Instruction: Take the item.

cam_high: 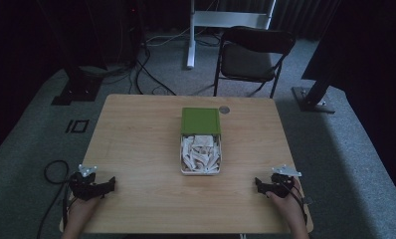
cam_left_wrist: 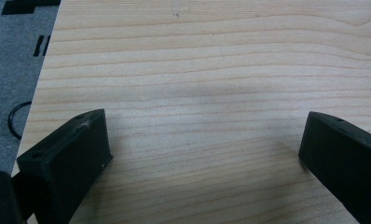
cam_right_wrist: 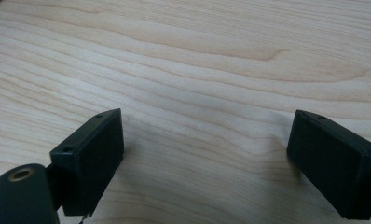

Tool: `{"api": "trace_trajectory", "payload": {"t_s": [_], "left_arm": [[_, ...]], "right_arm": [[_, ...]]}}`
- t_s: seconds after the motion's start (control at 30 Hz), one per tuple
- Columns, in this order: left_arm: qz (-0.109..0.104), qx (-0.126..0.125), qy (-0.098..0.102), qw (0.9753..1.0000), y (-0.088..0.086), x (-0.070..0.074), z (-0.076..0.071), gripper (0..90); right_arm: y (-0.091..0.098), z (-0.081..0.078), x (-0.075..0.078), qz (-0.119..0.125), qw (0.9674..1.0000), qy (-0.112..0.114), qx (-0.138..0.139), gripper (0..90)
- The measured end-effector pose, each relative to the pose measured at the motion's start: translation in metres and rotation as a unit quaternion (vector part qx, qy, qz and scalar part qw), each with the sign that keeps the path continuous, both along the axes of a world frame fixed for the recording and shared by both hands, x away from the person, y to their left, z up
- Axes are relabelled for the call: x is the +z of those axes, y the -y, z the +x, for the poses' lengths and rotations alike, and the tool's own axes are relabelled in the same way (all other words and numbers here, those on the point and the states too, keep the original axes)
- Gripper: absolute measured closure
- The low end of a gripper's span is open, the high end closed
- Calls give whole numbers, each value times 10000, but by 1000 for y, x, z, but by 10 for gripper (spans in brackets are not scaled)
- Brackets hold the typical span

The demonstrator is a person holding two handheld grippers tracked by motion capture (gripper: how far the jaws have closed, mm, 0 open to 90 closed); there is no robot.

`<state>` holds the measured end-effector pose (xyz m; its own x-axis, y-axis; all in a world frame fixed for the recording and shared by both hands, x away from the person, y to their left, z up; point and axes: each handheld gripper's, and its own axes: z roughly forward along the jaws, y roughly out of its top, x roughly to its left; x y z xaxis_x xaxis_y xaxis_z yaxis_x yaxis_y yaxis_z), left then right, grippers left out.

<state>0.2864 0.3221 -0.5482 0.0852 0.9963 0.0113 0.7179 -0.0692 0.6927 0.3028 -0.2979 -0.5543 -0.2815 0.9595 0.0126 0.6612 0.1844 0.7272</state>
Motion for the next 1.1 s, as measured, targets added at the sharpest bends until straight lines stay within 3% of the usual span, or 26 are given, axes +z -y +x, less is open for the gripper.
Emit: {"api": "trace_trajectory", "payload": {"t_s": [0.9, 1.0, 1.1], "left_arm": [[0, -1, -1, 10000, 0, 0, 0, 26], [0, 0, -1, 10000, 0, 0, 0, 26], [1, -1, -1, 10000, 0, 0, 0, 26]], "right_arm": [[0, 1, 0, 2, 10000, 9, 93, 110], [0, 3, 1, 138, 9999, -24, -37, 110], [-1, 5, 3, 80, 10000, -19, -22, 110]]}}
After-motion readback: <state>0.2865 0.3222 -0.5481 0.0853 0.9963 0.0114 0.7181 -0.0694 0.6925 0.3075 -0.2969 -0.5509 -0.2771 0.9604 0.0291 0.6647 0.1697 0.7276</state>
